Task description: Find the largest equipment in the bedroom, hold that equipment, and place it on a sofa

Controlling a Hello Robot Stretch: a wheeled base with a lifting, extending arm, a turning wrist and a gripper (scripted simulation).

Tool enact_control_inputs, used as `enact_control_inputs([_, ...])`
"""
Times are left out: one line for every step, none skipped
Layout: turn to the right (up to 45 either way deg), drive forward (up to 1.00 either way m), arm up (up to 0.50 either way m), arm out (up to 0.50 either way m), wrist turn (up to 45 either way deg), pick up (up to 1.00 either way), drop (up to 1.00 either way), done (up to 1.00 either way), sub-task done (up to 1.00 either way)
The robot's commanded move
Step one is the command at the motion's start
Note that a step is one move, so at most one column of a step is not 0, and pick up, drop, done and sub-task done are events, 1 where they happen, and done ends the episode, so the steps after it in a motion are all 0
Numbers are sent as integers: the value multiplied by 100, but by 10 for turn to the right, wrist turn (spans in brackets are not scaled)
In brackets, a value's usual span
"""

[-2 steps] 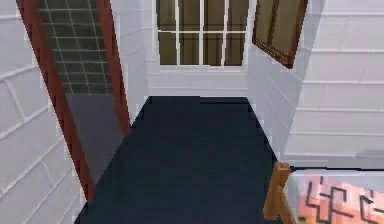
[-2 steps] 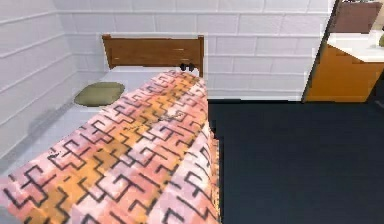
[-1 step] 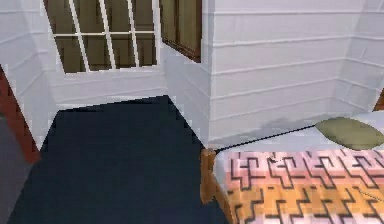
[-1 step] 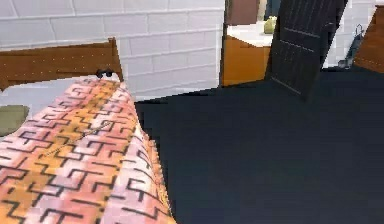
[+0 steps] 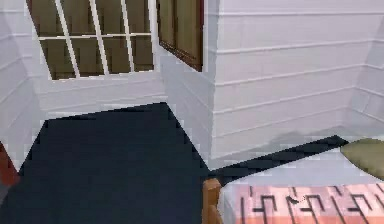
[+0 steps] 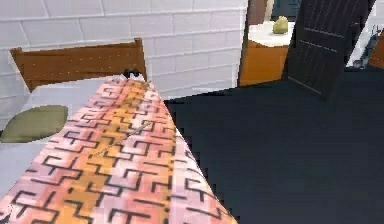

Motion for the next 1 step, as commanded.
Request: enact_control_inputs([450, 0, 0, 0, 0, 0, 0, 0, 0])
